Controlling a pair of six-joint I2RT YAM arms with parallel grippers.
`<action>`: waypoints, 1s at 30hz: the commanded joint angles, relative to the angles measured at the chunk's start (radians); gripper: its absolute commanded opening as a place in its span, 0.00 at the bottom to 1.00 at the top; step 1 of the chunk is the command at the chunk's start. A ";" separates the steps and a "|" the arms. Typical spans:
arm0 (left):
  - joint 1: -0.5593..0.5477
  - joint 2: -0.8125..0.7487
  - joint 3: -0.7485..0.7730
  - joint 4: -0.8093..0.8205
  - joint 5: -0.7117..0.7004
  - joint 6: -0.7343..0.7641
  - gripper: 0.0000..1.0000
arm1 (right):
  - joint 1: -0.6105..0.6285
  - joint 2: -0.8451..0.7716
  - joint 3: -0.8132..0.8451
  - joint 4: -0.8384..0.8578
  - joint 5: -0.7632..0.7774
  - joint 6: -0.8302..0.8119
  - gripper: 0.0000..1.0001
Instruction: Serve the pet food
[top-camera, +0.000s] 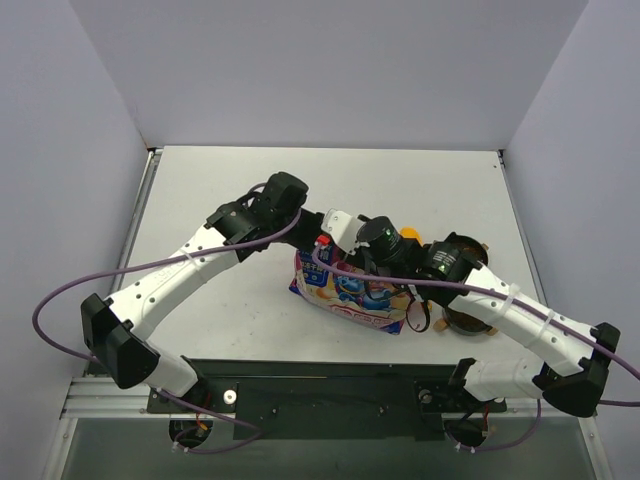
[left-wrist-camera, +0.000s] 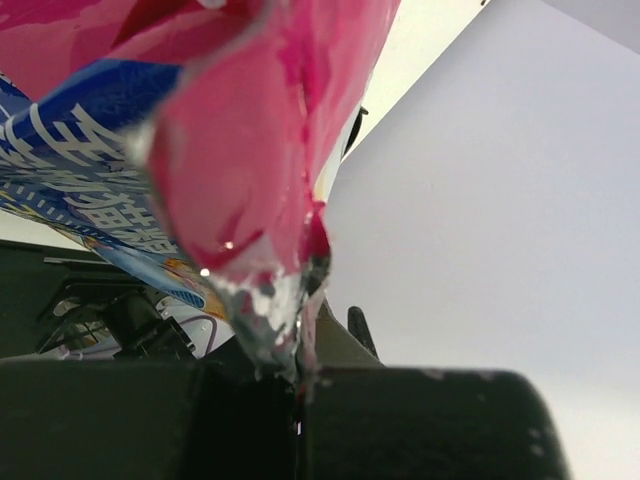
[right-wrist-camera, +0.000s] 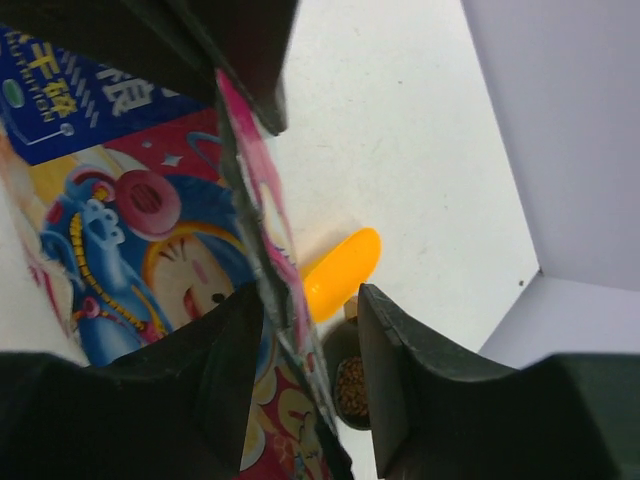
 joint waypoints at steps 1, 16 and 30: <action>0.059 -0.025 0.020 0.028 -0.019 -0.016 0.00 | 0.007 0.010 -0.025 0.114 0.174 -0.057 0.31; 0.085 0.011 0.079 -0.040 0.053 0.004 0.00 | -0.103 -0.076 0.047 -0.173 -0.005 0.092 0.21; -0.071 0.011 0.011 0.112 0.018 -0.047 0.57 | -0.114 -0.058 0.098 -0.185 -0.159 0.179 0.00</action>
